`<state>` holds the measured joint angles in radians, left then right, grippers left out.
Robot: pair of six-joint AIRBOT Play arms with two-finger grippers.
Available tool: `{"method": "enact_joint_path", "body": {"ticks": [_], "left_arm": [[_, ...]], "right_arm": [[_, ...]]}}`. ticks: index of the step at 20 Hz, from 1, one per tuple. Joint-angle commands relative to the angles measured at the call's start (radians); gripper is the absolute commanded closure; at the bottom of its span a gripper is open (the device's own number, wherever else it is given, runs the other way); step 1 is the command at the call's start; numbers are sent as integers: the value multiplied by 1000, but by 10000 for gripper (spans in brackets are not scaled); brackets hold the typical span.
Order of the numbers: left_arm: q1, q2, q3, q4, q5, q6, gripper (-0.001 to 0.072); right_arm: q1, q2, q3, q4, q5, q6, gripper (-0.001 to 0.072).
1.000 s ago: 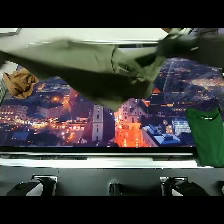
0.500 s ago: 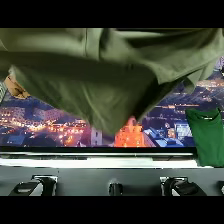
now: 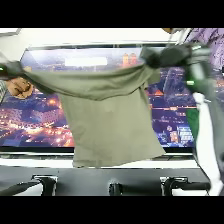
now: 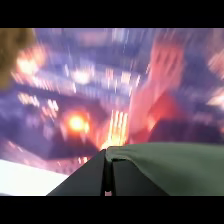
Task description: Fold the clothes and pants, and hang the long-sleeved shirts on hangers.
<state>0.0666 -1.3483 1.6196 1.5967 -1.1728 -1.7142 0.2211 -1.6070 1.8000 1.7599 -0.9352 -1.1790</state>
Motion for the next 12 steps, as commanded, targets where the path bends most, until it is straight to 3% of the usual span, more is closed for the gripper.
{"method": "enact_joint_path", "body": {"ticks": [1,5,6,7,8,12], "left_arm": [[0,-253,-10,-45,47,-34,692],[0,-370,-10,-129,85,-34,692],[0,-373,-10,-139,92,-34,691],[0,-371,-9,-139,93,-34,691],[0,-367,-7,-139,90,-33,691],[3,-333,-5,-138,72,-33,691]], "right_arm": [[1,-259,1,211,23,13,685],[-5,-340,1,277,2,-23,627],[-14,-334,5,302,-14,-64,567],[-30,-320,11,341,-50,-135,405],[-57,-295,13,373,-97,-207,353],[-259,-122,12,358,-380,-454,350]]}}
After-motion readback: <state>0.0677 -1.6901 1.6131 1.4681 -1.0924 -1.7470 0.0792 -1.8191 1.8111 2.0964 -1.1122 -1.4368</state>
